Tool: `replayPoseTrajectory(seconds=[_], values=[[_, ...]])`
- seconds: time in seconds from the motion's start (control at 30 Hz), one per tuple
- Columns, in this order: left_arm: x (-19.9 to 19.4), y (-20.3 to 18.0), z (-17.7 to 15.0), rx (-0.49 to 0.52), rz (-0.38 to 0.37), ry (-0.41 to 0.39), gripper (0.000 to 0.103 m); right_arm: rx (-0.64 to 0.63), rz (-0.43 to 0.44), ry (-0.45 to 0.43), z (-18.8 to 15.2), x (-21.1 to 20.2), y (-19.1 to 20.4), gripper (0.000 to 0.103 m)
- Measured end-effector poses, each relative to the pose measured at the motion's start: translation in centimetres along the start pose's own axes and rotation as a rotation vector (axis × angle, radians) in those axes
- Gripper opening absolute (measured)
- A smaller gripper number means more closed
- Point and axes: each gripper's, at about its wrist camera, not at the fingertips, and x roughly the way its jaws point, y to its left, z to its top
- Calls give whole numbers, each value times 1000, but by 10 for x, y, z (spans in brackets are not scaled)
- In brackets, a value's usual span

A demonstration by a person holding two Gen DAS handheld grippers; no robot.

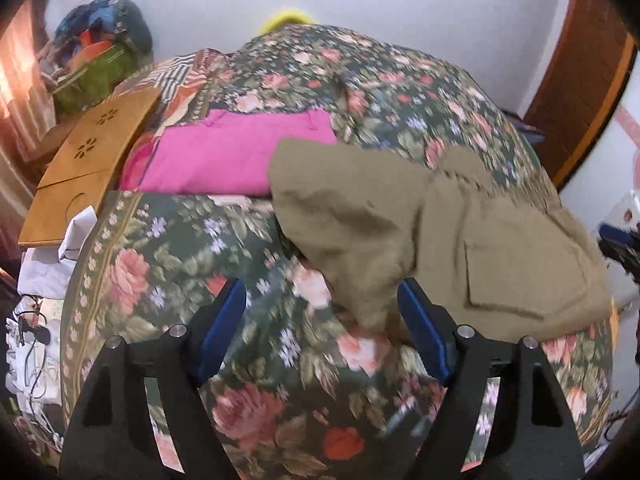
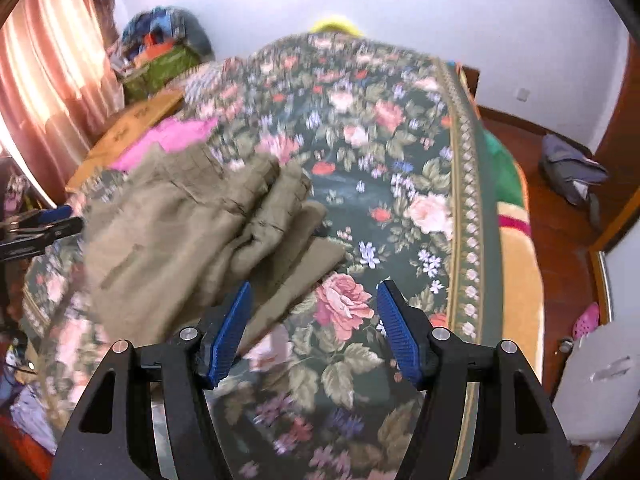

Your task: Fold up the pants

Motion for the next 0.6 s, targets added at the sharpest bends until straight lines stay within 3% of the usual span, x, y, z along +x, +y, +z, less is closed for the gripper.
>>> replayPoseTrajectory(seconds=[0.13,0.23,0.37,0.47,0.6], values=[[11,2,10,-2,-37,8,79,24,40,-71,8,-19,16,65],[30,-3,10,24,-23,38,79,19,77,-86,11,-16,34,66],[55,0,0,25,11,83,79,21,121,-21,6,11,52,67],[61,9,-10,12,27,101,79,-9,93,54,-5,40,60,67],[56,24,-23,-7,19,114,80,-8,81,56,-9,42,54,70]])
